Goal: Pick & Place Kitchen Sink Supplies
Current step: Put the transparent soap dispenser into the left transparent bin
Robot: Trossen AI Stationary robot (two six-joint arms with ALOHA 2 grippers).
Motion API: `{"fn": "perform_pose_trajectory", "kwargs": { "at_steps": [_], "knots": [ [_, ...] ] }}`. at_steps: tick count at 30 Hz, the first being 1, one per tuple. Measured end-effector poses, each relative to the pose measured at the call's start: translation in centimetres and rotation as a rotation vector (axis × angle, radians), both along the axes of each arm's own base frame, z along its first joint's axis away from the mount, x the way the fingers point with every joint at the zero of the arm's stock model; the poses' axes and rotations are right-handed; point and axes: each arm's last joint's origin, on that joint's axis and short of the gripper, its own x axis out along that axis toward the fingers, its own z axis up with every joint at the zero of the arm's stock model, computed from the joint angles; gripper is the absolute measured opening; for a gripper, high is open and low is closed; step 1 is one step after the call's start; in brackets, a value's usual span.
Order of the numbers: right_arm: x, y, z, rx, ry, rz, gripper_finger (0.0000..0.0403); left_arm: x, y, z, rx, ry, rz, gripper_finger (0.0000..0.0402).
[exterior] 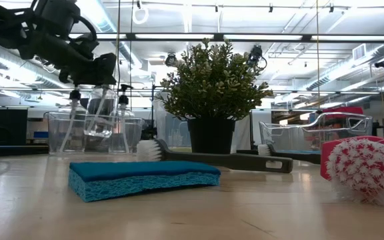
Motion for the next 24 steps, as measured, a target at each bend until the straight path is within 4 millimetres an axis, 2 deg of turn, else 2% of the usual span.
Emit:
{"fn": "perform_pose_trajectory", "kwargs": {
  "at_steps": [10, 17, 24],
  "knots": [
    [0.00, 0.00, 0.00, 0.000, 0.000, 0.000, 0.0311, 0.23, -0.09, -0.10, -0.039, -0.047, -0.070, 0.0148],
    [0.00, 0.00, 0.00, 0.000, 0.000, 0.000, 0.0311, 0.19, -0.05, -0.13, -0.037, -0.037, -0.064, 0.0157],
    [0.00, 0.00, 0.00, 0.000, 0.000, 0.000, 0.0311, 0.15, -0.19, -0.21, -0.040, -0.023, -0.061, 0.0147]
  ]
}}
